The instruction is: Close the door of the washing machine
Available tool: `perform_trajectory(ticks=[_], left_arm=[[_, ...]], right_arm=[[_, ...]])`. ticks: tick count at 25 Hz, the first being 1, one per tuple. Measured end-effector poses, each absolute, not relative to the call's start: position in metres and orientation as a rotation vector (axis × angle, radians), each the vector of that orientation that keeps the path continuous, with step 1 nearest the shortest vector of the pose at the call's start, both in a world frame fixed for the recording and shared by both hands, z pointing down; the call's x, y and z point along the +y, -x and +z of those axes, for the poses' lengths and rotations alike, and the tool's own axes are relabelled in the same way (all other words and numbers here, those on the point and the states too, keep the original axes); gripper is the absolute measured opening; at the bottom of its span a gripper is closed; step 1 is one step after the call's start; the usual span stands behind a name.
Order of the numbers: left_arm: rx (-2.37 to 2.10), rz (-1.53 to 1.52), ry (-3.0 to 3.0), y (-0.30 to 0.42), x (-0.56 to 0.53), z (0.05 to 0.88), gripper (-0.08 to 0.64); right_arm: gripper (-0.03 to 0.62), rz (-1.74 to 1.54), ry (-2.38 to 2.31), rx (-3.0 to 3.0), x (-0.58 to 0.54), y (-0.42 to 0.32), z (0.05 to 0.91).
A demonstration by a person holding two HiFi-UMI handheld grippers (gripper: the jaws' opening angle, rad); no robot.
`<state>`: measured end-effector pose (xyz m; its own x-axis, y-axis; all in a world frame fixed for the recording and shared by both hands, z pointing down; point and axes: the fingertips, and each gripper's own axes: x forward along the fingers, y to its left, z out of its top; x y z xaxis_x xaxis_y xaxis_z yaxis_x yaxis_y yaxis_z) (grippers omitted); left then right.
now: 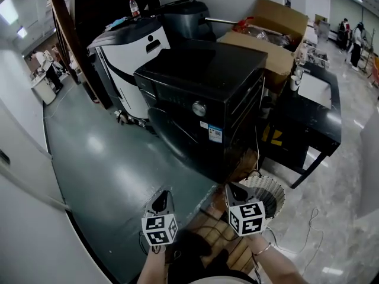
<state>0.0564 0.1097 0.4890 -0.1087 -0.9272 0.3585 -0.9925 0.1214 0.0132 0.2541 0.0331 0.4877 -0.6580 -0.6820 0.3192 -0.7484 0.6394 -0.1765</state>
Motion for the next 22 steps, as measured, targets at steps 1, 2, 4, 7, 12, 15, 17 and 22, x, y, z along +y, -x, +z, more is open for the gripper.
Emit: perform_trajectory(ticks=[1, 2, 4, 7, 12, 15, 17, 22], left_arm=[[-2.128, 0.33, -1.88, -0.055, 0.111, 0.488, 0.043], [-2.133, 0.326, -1.876, -0.054, 0.113, 0.486, 0.043], [-2.139, 0.321, -1.871, -0.053, 0.117, 0.484, 0.043], [-2.14, 0.312, -1.873, -0.058, 0.124, 0.482, 0.043], [-2.155, 0.285, -1.86, -0.052, 0.135, 0.476, 0.043], [-2.166, 0.28, -1.84, -0.048, 0.141, 0.476, 0.043], [-2.166, 0.273, -1.829, -0.045, 0.143, 0.478, 0.043], [-2.155, 0.264, -1.812, -0.031, 0.137, 0.49, 0.043]], right_arm=[[0.005, 0.439, -1.168, -2.643, 0.034, -0.254, 0.487], [0.005, 0.443, -1.167, -2.648, 0.035, -0.253, 0.486], [0.005, 0.447, -1.155, -2.654, 0.039, -0.251, 0.485], [0.005, 0.436, -1.127, -2.655, 0.047, -0.255, 0.483], [0.005, 0.438, -1.095, -2.686, 0.061, -0.25, 0.48], [0.005, 0.446, -1.07, -2.703, 0.064, -0.245, 0.48], [0.005, 0.439, -1.051, -2.711, 0.064, -0.241, 0.48], [0.005, 0.422, -1.014, -2.729, 0.055, -0.223, 0.484]])
